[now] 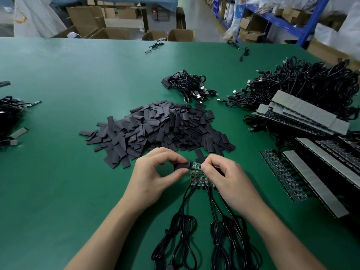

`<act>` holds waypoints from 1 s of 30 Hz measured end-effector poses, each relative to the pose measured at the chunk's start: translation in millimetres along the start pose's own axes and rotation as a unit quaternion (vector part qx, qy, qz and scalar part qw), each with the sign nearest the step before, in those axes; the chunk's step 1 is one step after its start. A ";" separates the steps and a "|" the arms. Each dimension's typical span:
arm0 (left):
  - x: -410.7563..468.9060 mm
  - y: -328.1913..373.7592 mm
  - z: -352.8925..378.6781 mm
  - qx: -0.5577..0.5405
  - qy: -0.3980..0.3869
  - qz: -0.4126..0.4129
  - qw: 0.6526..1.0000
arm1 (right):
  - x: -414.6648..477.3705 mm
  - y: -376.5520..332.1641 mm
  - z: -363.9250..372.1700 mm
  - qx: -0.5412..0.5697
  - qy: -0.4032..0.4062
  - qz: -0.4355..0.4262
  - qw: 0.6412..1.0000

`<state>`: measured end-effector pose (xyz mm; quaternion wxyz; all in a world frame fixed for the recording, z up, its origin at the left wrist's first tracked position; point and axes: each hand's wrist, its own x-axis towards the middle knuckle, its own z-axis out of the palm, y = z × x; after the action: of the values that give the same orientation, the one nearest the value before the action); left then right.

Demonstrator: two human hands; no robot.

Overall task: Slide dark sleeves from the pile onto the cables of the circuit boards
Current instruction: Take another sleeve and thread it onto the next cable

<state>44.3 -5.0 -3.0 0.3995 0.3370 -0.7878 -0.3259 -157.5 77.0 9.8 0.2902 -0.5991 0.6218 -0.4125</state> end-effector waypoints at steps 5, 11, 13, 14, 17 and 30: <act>0.0 0.8 -0.8 0.023 -0.002 0.010 1.000 | -0.4 0.6 0.2 -0.004 -0.017 0.003 1.000; -0.3 2.5 -0.8 0.058 -0.015 0.009 0.998 | -1.7 -1.2 2.6 -0.015 -0.022 0.003 1.000; -0.1 2.6 -1.5 0.061 -0.024 0.006 0.998 | -2.2 -1.6 2.9 -0.017 -0.021 0.006 1.000; 0.1 2.7 -2.1 0.061 -0.028 0.008 0.998 | -2.6 -1.7 2.8 -0.019 -0.022 0.007 1.000; 0.4 2.4 -4.6 0.056 -0.041 0.022 0.997 | -2.6 -2.1 2.7 -0.024 -0.024 0.007 0.999; 0.0 1.2 -5.0 0.090 -0.062 0.064 0.992 | -1.3 0.6 1.1 -0.026 -0.065 0.017 0.997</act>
<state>48.2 -5.6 0.3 0.3382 0.3000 -0.8570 -0.2475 -156.7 78.1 8.6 0.3217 -0.6213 0.6223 -0.3512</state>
